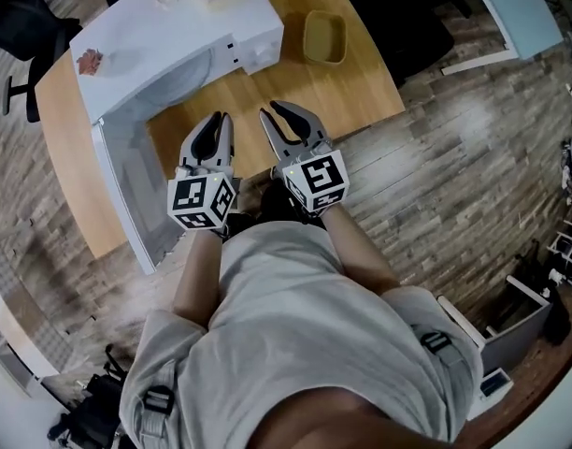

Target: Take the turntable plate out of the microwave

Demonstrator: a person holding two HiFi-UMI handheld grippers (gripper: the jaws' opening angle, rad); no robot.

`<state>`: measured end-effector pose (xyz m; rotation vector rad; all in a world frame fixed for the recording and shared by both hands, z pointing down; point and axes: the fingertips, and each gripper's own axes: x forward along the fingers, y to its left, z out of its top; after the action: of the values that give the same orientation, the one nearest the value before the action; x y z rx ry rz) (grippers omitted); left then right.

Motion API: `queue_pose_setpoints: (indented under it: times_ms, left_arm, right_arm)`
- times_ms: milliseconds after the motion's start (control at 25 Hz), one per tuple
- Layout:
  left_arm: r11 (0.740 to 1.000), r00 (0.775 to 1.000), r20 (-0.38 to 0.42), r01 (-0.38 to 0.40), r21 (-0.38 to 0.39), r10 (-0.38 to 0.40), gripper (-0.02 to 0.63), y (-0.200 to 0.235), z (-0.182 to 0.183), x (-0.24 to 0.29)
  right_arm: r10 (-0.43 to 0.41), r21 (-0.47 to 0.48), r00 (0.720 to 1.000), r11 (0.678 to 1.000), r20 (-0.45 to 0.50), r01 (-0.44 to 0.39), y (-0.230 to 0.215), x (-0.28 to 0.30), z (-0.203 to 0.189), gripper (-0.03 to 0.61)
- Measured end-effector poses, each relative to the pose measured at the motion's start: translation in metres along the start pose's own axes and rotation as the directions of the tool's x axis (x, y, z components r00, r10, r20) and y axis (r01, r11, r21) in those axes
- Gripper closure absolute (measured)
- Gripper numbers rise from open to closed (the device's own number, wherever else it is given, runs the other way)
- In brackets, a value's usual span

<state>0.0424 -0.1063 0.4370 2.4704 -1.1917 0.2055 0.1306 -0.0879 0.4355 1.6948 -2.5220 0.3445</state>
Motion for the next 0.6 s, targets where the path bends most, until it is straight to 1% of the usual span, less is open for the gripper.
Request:
queue_pose_setpoints:
  times_ms: [120,240,360,480,600]
  left_arm:
    - [0.994,0.998,-0.013,-0.056,-0.090,0.055,0.554,0.018,-0.010,0.005]
    - [0.984,0.993,-0.032,-0.115,-0.137,0.112,0.555,0.035,-0.020,0.008]
    - [0.967,0.987,-0.030,-0.160,-0.199,0.158,0.555,0.050,-0.025,0.006]
    - [0.954,0.977,-0.037,-0.211,-0.214,0.209,0.555,0.067,-0.031,0.002]
    - [0.940,0.969,-0.046,-0.247,-0.237,0.243,0.555,0.085,-0.042,-0.001]
  right_arm:
    - [0.041,-0.041,0.999,0.998,-0.033,-0.042,-0.008,0.019,-0.010,0.500]
    - [0.091,-0.042,0.993,0.995,-0.069,-0.094,-0.007,0.037,-0.022,0.500]
    - [0.149,-0.012,0.983,0.988,-0.106,-0.151,-0.001,0.053,-0.036,0.500]
    - [0.203,0.031,0.970,0.979,-0.132,-0.200,0.008,0.071,-0.049,0.500]
    - [0.240,0.072,0.958,0.970,-0.157,-0.231,0.016,0.086,-0.061,0.499]
